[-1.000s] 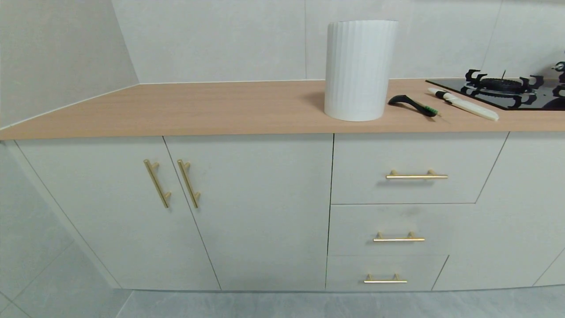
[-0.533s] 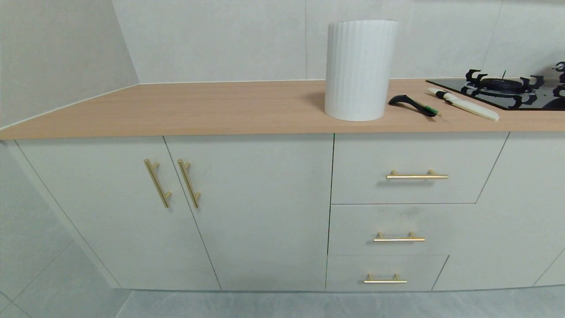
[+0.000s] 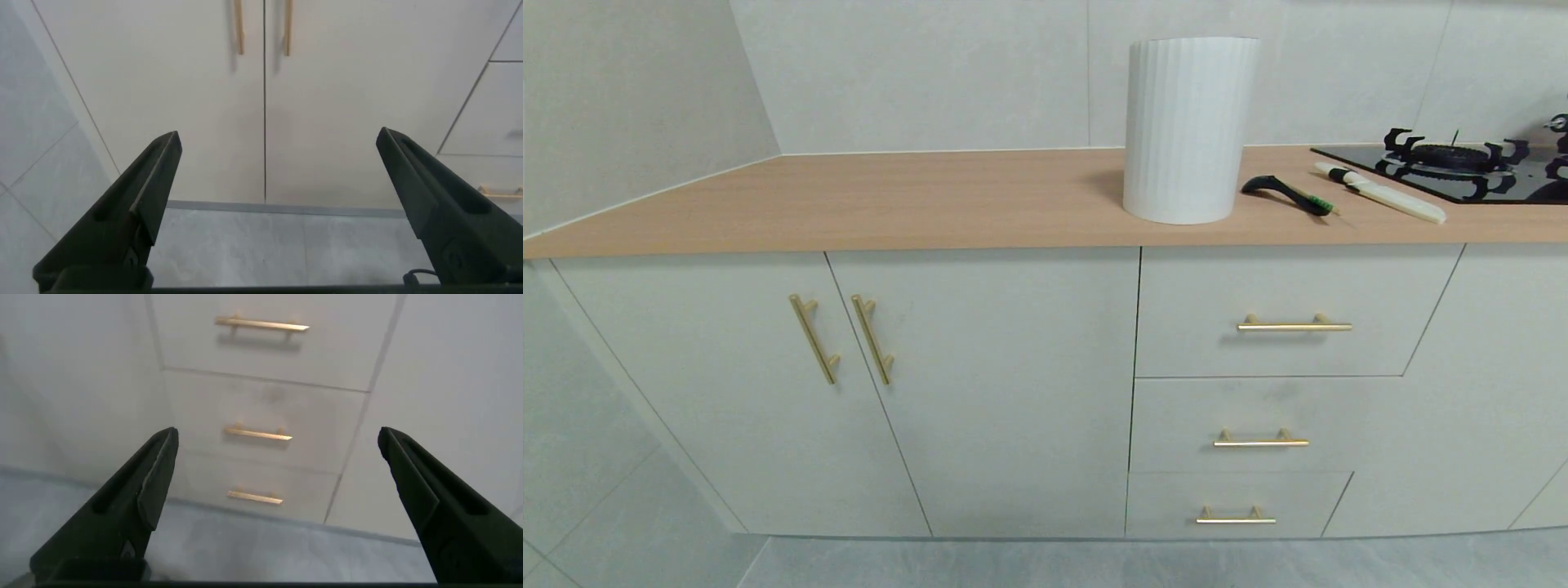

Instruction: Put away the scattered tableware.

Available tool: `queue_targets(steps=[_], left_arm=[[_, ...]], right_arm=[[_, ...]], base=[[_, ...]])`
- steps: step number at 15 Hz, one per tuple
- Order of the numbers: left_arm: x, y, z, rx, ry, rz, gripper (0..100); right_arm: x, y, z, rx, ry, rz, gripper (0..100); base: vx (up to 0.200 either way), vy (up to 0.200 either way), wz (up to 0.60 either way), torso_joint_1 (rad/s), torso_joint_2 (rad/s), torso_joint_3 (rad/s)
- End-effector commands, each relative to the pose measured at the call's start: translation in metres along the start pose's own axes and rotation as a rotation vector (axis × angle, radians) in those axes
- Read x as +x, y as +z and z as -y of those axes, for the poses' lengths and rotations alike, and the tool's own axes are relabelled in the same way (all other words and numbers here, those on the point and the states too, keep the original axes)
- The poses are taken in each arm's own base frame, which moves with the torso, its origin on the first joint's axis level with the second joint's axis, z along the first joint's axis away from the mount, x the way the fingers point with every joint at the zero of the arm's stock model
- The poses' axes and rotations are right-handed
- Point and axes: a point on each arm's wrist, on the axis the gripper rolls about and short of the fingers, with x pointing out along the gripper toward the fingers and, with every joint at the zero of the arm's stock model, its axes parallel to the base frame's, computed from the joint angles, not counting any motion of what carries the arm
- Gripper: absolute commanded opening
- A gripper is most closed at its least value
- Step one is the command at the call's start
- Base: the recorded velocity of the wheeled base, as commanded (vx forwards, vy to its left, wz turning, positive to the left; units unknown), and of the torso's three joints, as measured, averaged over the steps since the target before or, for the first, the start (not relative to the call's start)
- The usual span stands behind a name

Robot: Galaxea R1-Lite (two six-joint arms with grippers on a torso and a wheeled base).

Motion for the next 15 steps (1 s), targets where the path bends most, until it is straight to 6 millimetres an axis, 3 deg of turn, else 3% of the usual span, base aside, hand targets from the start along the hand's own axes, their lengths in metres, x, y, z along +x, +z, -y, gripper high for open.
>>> queue_targets(steps=[1, 3, 4, 6, 7, 9, 10, 13, 15], left_arm=[[0.000, 0.000, 0.000, 0.000, 0.000, -0.001, 100], [0.000, 0.000, 0.000, 0.000, 0.000, -0.001, 100], [0.000, 0.000, 0.000, 0.000, 0.000, -0.001, 100], [0.000, 0.000, 0.000, 0.000, 0.000, -0.001, 100], [0.000, 0.000, 0.000, 0.000, 0.000, -0.001, 100], [0.000, 0.000, 0.000, 0.000, 0.000, -0.001, 100], [0.000, 0.000, 0.000, 0.000, 0.000, -0.001, 100], [0.000, 0.000, 0.000, 0.000, 0.000, -0.001, 100], [0.000, 0.000, 0.000, 0.000, 0.000, -0.001, 100]], right_arm=[[0.051, 0.041, 0.005, 0.018, 0.086, -0.194, 100], [0.078, 0.057, 0.006, 0.018, 0.118, -0.253, 100], [0.105, 0.061, 0.006, 0.023, 0.131, -0.322, 100], [0.140, 0.059, 0.006, 0.030, 0.138, -0.397, 100], [0.140, 0.059, 0.006, 0.030, 0.138, -0.397, 100], [0.214, 0.041, 0.008, 0.041, 0.132, -0.482, 100], [0.235, 0.032, 0.008, 0.044, 0.129, -0.501, 100], [0.284, 0.008, 0.010, 0.049, 0.125, -0.561, 100], [0.300, -0.008, 0.011, 0.067, 0.120, -0.610, 100]], base=[[0.000, 0.000, 0.00, 0.000, 0.00, 0.000], [0.000, 0.000, 0.00, 0.000, 0.00, 0.000], [0.000, 0.000, 0.00, 0.000, 0.00, 0.000], [0.000, 0.000, 0.00, 0.000, 0.00, 0.000], [0.000, 0.000, 0.00, 0.000, 0.00, 0.000], [0.000, 0.000, 0.00, 0.000, 0.00, 0.000], [0.000, 0.000, 0.00, 0.000, 0.00, 0.000], [0.000, 0.000, 0.00, 0.000, 0.00, 0.000], [0.000, 0.000, 0.00, 0.000, 0.00, 0.000]])
